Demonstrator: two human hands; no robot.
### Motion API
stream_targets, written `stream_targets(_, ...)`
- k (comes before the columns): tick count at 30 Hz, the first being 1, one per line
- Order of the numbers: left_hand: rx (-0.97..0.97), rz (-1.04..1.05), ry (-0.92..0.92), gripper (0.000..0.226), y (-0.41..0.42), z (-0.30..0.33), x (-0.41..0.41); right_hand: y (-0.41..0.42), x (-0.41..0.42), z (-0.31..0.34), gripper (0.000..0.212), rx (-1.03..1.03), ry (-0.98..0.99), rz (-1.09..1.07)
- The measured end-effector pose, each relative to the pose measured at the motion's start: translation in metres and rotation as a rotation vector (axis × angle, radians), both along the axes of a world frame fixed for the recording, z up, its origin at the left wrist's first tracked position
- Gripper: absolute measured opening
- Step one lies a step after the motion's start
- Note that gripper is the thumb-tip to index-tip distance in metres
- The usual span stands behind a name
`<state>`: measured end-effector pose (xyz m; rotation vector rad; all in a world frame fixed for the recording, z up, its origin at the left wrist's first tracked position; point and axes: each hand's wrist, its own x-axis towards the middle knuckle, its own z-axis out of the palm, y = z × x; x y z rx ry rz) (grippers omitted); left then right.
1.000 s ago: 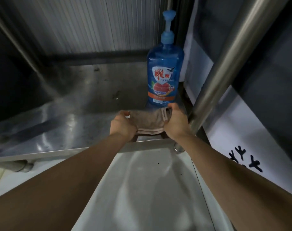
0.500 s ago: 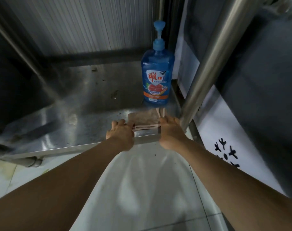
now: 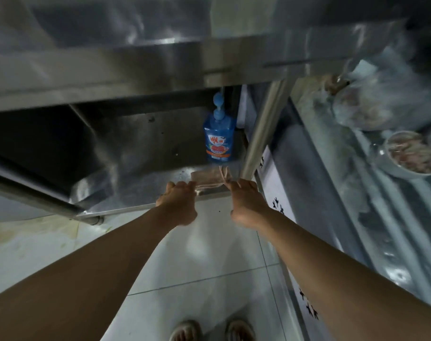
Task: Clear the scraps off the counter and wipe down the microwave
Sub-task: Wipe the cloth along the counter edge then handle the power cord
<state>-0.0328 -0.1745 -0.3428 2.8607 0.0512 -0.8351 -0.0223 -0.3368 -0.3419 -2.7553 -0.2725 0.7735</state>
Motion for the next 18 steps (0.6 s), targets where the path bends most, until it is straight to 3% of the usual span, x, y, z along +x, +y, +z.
stream_targets(18, -0.04, -0.105, -0.044, 0.063, -0.056, 0.263, -0.043, -0.058, -0.063, 0.276, 0.062, -0.051, -0.068, 0.011)
